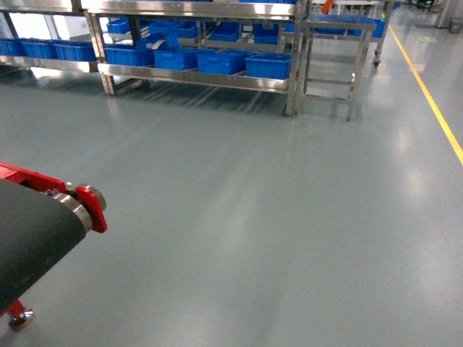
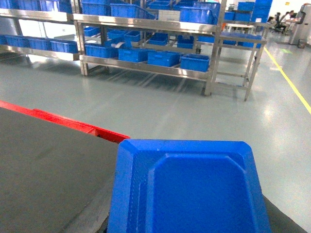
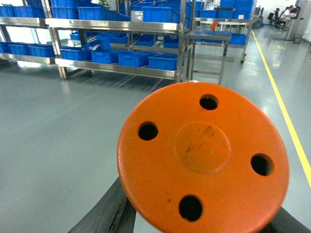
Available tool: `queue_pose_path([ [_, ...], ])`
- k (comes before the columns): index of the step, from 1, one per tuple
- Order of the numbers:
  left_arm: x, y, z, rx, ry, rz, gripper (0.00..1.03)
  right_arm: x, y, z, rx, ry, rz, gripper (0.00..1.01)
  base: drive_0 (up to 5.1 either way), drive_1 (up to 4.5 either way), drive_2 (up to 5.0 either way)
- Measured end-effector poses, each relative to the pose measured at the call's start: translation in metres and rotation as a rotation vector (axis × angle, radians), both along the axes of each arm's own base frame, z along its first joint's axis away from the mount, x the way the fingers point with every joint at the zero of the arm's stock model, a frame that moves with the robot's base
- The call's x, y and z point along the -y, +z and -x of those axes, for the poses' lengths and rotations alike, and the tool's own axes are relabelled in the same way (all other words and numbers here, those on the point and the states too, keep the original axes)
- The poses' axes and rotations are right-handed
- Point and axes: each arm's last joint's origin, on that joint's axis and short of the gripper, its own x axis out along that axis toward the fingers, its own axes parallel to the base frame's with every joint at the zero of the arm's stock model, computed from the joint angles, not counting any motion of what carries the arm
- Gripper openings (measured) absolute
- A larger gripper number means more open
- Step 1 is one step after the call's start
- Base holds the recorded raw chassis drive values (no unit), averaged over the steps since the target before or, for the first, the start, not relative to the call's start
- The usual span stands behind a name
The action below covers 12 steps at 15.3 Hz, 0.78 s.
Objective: Sort blue parts and orange caps into right shelf containers
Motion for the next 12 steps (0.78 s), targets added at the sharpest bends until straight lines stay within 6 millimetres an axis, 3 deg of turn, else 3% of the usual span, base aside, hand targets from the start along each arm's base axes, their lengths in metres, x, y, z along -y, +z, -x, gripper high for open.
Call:
queue_pose_path([
  [12, 0.0000, 0.0000, 0.0000, 0.000, 0.000, 0.000, 0.41, 0.0000, 0.0000, 0.0000, 0.000, 0.000, 0.000, 0.43, -1.6, -1.60, -1.6],
])
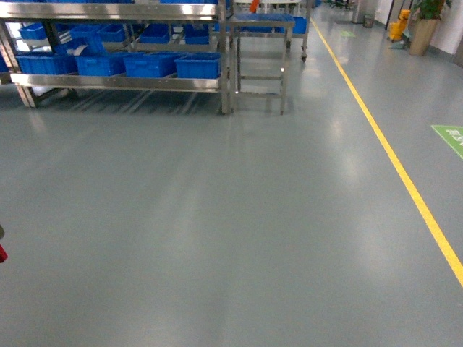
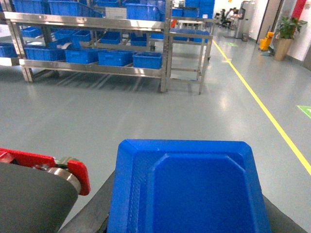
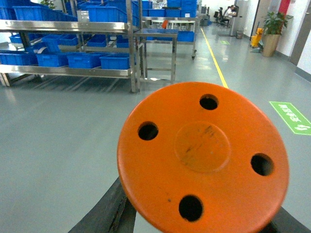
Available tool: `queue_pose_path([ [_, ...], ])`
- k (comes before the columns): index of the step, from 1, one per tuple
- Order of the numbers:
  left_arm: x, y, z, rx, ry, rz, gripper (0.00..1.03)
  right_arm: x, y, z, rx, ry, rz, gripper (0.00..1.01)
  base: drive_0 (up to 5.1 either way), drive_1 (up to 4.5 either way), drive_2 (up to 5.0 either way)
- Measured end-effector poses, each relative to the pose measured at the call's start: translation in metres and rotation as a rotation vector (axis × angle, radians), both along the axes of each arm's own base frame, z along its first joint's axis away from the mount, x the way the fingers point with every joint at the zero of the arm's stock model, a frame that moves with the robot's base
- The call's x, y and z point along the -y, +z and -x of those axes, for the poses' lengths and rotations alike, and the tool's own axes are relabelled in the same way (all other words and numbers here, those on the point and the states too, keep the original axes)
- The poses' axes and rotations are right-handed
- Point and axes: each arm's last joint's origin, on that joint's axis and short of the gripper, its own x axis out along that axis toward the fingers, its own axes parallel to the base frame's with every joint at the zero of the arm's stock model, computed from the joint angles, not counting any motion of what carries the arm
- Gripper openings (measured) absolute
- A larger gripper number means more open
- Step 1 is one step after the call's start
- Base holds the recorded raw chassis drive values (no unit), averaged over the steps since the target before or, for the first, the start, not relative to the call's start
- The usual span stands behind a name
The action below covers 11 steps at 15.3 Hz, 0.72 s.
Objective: Sort blue parts and orange caps into right shelf containers
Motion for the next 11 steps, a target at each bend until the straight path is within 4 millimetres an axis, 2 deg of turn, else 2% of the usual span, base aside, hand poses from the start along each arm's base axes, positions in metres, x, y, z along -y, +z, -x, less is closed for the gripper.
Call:
queue_pose_path([
  [5, 0.0000, 0.0000, 0.0000, 0.000, 0.000, 0.000, 0.41, 0.0000, 0.0000, 0.0000, 0.000, 0.000, 0.000, 0.43, -1.4, -1.42, -1.4],
  [11, 0.0001, -0.0001, 0.0000, -0.001, -0.002, 0.000, 0.41, 0.0000, 0.0000, 0.0000, 0.000, -0.001, 0.000, 0.43, 0.2, 4.36, -4.0],
])
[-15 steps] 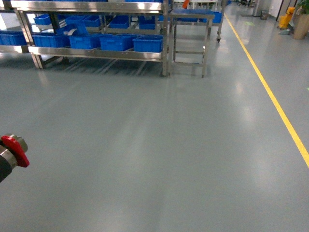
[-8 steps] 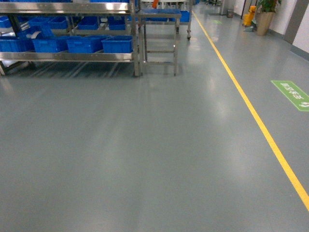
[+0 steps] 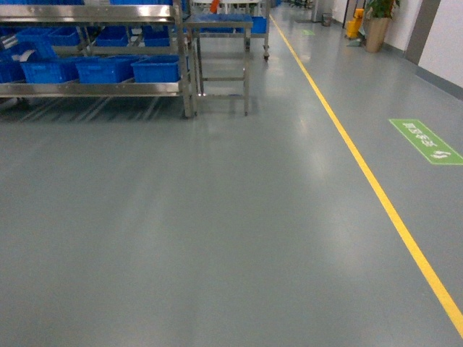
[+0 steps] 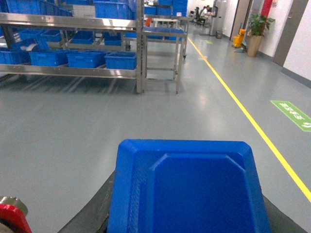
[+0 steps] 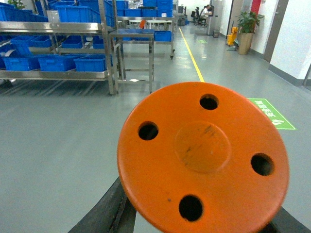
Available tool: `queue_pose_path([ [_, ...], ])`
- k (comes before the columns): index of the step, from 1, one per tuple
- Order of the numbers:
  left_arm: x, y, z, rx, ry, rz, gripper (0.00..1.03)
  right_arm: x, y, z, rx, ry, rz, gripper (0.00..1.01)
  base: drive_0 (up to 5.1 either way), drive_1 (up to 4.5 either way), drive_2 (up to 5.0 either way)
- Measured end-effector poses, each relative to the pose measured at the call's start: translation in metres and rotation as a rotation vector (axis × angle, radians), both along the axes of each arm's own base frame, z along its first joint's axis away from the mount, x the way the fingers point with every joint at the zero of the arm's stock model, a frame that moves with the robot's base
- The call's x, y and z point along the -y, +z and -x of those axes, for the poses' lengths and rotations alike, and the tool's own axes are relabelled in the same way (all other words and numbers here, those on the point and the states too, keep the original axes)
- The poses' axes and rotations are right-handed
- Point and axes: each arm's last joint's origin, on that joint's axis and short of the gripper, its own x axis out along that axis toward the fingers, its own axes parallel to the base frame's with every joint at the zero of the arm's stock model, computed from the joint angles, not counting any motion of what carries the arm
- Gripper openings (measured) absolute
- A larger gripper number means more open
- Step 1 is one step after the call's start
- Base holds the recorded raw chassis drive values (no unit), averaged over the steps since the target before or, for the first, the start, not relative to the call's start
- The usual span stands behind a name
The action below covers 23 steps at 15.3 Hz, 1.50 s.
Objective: Sort blue parts and orange caps into right shelf containers
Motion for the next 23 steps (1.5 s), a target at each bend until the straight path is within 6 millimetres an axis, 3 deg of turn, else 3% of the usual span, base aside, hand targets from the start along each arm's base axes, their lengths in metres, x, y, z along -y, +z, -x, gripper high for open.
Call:
queue_pose_path([
  [23, -0.0001, 0.0000, 0.0000, 0.000, 0.002, 0.000, 0.41, 0.0000, -0.0001, 0.0000, -0.001, 0.001, 0.000, 0.43, 0.0, 4.21, -4.2],
])
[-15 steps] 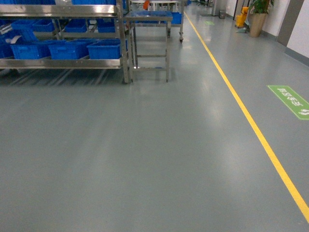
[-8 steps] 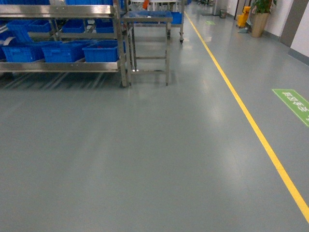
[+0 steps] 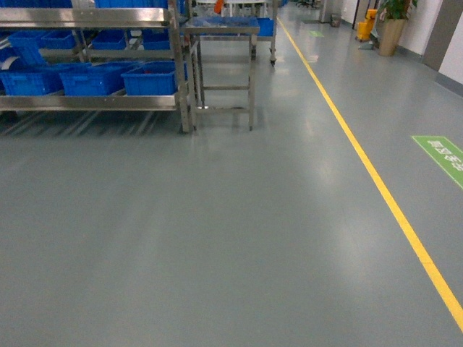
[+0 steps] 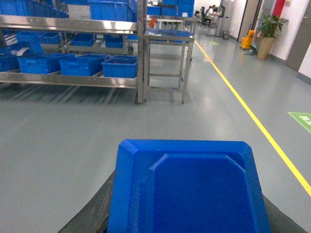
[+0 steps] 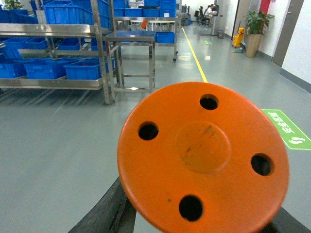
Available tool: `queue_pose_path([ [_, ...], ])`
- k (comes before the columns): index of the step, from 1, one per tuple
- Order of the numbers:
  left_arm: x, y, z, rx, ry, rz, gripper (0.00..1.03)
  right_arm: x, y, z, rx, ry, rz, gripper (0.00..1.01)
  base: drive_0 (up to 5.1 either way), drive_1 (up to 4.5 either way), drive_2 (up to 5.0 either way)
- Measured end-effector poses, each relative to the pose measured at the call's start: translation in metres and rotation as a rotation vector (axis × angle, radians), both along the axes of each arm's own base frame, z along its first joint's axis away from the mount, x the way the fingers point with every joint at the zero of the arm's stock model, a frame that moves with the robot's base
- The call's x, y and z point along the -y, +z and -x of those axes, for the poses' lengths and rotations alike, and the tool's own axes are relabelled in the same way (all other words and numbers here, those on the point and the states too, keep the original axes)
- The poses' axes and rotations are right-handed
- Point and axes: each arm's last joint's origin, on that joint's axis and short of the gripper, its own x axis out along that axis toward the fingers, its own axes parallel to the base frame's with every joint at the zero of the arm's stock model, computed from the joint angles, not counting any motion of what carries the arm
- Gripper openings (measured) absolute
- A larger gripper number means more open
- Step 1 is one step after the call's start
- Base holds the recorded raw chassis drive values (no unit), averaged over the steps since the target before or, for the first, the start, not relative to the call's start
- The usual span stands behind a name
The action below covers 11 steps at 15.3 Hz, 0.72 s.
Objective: Sort blue parts and orange caps into right shelf containers
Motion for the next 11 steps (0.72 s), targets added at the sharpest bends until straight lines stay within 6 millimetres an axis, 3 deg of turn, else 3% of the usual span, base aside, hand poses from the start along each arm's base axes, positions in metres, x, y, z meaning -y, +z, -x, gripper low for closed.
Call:
queue_pose_path([
  [11, 0.0000, 0.0003, 0.0000, 0.003, 0.000, 0.000, 0.41, 0.0000, 0.0007, 0.0000, 0.007, 0.000, 0.000, 0.43, 0.0, 4.22, -4.2],
])
